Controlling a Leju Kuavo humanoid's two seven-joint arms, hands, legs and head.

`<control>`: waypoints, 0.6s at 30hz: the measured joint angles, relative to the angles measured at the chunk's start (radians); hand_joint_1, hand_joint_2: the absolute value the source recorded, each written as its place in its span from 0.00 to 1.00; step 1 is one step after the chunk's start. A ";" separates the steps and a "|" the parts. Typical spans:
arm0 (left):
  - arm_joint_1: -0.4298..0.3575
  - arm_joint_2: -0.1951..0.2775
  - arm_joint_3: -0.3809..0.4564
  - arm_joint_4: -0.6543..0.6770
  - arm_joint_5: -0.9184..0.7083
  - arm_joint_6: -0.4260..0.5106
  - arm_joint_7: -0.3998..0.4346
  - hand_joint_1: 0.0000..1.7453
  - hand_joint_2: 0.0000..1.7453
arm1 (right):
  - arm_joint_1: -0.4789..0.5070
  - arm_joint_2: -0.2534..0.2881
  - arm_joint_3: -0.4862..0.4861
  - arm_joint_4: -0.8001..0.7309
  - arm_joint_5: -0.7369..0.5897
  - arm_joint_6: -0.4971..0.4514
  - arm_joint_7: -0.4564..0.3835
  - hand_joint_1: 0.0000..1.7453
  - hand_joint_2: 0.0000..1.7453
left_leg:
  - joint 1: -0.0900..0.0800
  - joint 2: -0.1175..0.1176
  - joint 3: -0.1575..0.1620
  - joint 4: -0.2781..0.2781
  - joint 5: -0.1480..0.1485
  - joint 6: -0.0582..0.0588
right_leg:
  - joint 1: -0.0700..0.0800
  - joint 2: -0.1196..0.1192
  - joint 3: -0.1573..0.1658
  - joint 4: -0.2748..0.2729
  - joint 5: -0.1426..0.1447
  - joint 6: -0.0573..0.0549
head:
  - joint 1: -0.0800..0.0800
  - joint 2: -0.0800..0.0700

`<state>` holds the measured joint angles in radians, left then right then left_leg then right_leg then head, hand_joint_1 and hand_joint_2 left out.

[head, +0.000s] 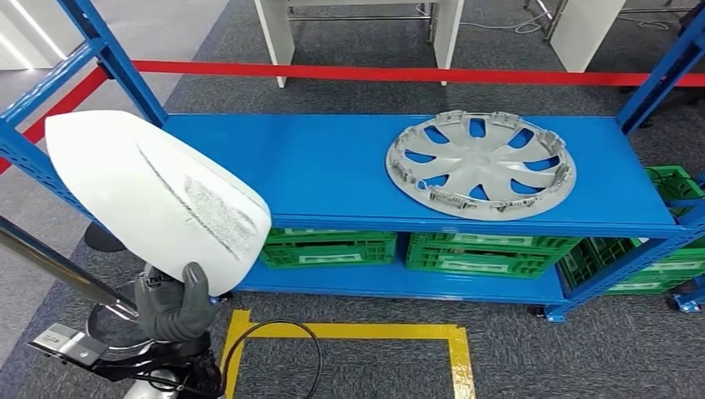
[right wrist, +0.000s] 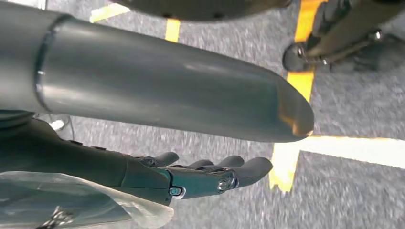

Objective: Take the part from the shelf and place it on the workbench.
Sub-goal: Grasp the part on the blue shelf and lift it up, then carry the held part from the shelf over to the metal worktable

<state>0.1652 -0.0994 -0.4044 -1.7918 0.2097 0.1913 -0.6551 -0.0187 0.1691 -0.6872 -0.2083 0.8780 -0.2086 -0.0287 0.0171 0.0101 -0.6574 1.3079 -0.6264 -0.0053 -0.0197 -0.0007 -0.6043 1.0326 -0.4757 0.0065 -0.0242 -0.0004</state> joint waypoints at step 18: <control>-0.001 0.005 -0.010 -0.002 -0.067 0.037 -0.003 1.00 1.00 | 0.006 -0.008 -0.033 -0.001 0.000 0.026 -0.096 0.00 0.00 | -0.028 0.006 0.155 -0.321 0.121 0.054 | 0.000 -0.001 -0.013 0.100 -0.042 0.045 | 0.012 0.000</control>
<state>0.1645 -0.0946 -0.4147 -1.7942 0.1423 0.2280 -0.6584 -0.0126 0.1613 -0.7197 -0.2095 0.8777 -0.1826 -0.1244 -0.0113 0.0161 -0.5026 0.9867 -0.5053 0.0485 -0.0200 -0.0017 -0.6171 1.1321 -0.5174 0.0519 -0.0127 -0.0004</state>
